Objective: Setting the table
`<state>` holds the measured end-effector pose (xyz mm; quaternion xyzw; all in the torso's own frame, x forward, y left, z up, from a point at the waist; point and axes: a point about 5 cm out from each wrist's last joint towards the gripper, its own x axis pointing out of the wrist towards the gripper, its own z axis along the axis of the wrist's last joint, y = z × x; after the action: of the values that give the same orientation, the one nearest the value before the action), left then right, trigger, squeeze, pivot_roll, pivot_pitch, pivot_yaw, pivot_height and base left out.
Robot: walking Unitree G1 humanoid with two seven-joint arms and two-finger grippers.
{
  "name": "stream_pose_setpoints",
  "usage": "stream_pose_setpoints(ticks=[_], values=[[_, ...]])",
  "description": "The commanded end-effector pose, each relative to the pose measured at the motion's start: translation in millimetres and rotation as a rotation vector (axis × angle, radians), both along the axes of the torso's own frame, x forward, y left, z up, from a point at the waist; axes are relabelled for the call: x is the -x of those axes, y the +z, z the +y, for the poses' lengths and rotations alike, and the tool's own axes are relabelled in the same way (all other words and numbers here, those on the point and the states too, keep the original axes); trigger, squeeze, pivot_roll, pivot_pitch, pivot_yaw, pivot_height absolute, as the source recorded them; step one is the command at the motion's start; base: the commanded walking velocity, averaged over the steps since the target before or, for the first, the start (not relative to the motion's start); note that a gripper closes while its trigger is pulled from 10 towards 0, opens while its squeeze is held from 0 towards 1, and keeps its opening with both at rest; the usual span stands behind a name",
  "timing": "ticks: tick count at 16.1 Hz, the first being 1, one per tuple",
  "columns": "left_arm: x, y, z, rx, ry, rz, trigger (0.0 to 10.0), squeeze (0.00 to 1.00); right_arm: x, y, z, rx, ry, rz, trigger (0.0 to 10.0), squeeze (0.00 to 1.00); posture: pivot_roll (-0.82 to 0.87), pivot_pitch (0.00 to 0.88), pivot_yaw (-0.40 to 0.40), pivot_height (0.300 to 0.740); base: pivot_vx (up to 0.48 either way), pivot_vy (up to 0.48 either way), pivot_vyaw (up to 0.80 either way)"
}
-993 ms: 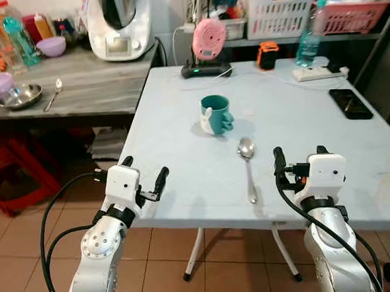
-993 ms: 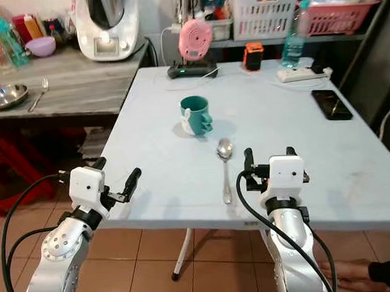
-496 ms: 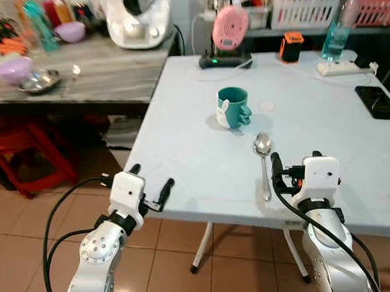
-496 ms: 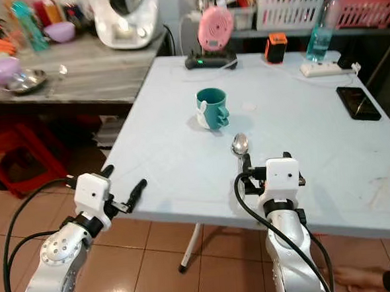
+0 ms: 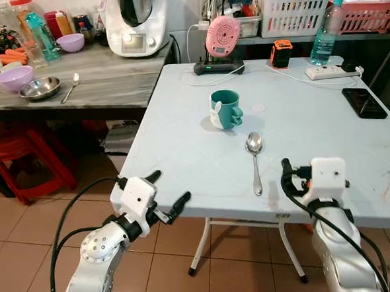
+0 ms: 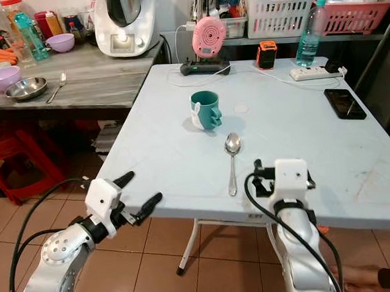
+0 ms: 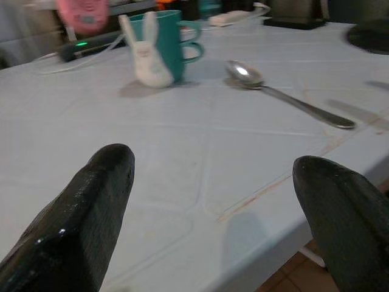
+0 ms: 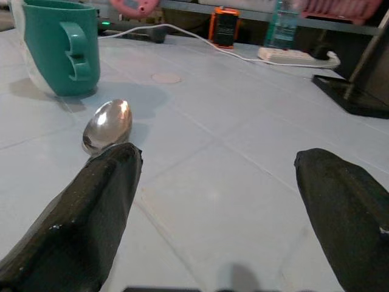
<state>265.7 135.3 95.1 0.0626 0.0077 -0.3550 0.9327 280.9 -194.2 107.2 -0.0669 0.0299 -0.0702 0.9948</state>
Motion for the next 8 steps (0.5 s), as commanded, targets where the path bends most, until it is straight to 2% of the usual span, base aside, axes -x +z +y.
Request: stream_pose_setpoints(ticks=[1,4,8], values=[[-3.2,3.2,3.4,-0.031,-0.043,0.0,10.0,0.0,-6.5,1.1,-1.2,-0.014,0.012,0.024,10.0,0.0,-0.06,0.0,0.041,0.74,0.0,0.0,0.0],[-2.7,6.3,5.5,-0.05,-0.089,-0.002,10.0,0.0,-16.3,0.5,1.1,-0.026,0.048,0.071,10.0,0.0,-0.06,0.0,0.049,0.74,0.0,0.0,0.0],[-1.0,6.7,8.9,-0.059,-0.134,0.001,10.0,0.0,-35.1,0.4,17.5,-0.052,0.132,0.139,10.0,0.0,-0.07,0.006,0.048,0.74,0.0,0.0,0.0]])
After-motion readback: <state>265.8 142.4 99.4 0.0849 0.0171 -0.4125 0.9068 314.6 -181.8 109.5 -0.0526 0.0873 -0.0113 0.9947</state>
